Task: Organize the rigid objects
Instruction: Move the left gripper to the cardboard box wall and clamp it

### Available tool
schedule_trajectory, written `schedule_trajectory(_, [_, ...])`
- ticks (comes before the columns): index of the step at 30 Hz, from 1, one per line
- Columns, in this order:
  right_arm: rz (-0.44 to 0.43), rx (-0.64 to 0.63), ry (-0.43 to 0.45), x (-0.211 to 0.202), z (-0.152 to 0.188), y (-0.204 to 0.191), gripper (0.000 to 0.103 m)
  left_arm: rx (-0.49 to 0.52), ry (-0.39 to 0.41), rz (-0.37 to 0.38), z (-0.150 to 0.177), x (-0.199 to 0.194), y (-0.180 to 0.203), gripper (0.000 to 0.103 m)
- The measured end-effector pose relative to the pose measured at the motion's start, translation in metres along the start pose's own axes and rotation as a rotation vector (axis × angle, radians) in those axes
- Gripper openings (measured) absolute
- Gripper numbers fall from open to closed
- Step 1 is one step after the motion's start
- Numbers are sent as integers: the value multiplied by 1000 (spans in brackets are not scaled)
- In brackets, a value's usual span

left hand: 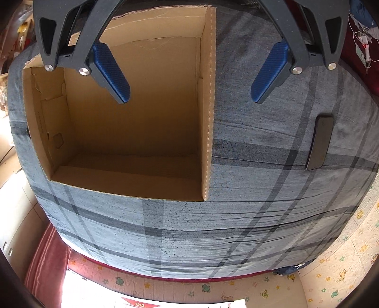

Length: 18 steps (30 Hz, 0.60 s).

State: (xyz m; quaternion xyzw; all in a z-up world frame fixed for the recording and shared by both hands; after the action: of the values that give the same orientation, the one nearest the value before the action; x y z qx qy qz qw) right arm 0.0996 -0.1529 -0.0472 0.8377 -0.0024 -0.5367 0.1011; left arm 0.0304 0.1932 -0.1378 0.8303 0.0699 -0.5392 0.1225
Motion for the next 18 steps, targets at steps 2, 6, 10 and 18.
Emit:
schedule_trajectory(2, [-1, 1, -10, 3, 1, -1, 103, 1, -6, 4, 2, 7, -5, 103])
schedule_trajectory(6, [1, -2, -23, 9, 3, -2, 103, 1, -8, -1, 5, 20, -13, 103])
schedule_trajectory(10, [4, -5, -30, 12, 6, -3, 103, 5, -3, 5, 6, 25, -17, 102])
schedule_trajectory(18, [13, -1, -42, 17, 9, -3, 103, 20, -11, 10, 7, 34, -23, 44])
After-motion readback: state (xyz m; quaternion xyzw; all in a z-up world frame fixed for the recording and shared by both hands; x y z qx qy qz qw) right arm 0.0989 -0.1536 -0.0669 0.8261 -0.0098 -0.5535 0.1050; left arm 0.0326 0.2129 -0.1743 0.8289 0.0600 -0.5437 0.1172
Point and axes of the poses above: each gripper's, at about its wrist camera, not at the fingertips, and x roughly the way its jaws point, y to its right, z to its underside, the point moved 1 cm from there along x, roughly the way its jaws point, and after that the axes turned 7 degrees about z, right-handed, at the moved point
